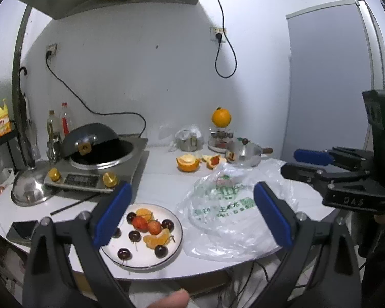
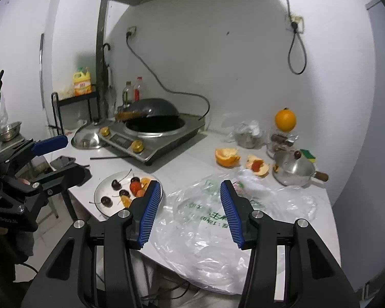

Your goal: Organize fruits

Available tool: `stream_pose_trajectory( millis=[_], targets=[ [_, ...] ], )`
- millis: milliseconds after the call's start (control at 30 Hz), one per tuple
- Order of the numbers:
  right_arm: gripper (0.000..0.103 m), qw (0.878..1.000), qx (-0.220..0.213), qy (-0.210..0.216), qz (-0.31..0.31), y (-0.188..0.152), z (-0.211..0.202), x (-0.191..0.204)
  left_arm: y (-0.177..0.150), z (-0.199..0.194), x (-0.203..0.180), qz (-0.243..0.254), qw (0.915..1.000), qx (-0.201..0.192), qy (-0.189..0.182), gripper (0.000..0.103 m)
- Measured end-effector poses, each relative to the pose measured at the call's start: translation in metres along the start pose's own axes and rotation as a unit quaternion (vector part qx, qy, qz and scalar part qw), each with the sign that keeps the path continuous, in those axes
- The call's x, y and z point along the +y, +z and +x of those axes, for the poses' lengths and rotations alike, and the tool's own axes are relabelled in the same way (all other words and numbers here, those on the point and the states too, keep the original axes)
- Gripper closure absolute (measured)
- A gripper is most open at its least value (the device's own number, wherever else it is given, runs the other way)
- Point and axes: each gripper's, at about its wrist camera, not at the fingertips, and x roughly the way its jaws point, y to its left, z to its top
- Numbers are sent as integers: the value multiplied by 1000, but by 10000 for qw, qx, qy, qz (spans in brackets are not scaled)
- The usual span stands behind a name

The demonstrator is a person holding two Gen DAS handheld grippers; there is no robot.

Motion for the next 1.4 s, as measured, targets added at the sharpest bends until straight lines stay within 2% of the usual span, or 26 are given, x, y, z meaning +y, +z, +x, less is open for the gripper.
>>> stream_pose_trajectory(
  millis=[300,667,700,833,1100,1400],
  targets=[
    [51,9990,-393,-200,46,12,-34,-14,23,-15,-20,170,9995,-259,83,6],
    [50,9958,-876,-273,65,35,-63,-25,59,-43,-44,379,9956,-808,280,6],
    [49,9952,-930,-276,83,38,-66,-26,62,-45,-44,351,9954,-841,297,5],
    [34,9935,-1082,-313,166,45,-79,-31,74,-52,-44,215,9947,-928,383,1],
    [33,9894,-1363,-460,173,61,-96,-35,97,-72,-45,292,9877,-1279,847,1],
    [33,9876,-1462,-552,139,74,-98,-36,114,-86,-43,299,9818,-1546,1063,1]
  ],
)
